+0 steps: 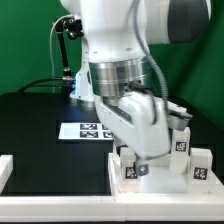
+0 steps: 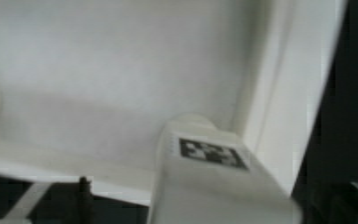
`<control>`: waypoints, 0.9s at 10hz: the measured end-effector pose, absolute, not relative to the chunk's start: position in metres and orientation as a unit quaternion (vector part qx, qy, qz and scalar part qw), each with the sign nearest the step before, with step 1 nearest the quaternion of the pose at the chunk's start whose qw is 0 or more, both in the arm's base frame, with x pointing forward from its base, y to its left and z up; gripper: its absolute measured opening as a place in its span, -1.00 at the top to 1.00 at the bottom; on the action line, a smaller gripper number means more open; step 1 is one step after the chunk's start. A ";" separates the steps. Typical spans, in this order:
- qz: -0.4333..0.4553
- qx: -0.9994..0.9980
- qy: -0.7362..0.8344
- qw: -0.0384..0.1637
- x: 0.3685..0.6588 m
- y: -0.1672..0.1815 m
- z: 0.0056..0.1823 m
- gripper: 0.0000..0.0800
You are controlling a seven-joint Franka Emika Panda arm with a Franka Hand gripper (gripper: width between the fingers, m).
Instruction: Assemble square table
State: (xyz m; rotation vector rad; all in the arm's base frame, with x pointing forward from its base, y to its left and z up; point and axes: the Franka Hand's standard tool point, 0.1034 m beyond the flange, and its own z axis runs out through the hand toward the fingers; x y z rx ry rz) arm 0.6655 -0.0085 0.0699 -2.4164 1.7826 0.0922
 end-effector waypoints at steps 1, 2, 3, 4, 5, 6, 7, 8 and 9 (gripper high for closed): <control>0.017 -0.838 0.540 0.073 0.668 -0.005 0.070 -0.60; 0.003 -0.886 0.458 0.073 0.670 -0.002 0.070 -0.60; -0.001 -0.897 0.438 0.066 0.671 0.004 0.073 -0.62; -0.003 -0.910 0.410 0.066 0.671 0.003 0.072 -0.62; -0.005 -0.923 0.380 0.065 0.671 0.001 0.072 -0.62; -0.009 -0.944 0.323 0.059 0.670 0.000 0.072 -0.62; -0.017 -0.975 0.216 0.044 0.671 -0.003 0.072 -0.62; -0.023 -0.994 0.107 0.029 0.674 -0.003 0.075 -0.62; -0.024 -0.997 0.068 0.027 0.674 -0.006 0.075 -0.62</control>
Offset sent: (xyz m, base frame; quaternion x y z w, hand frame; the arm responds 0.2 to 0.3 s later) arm 0.0000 0.0000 0.0000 0.0000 0.0000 -0.1296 0.9916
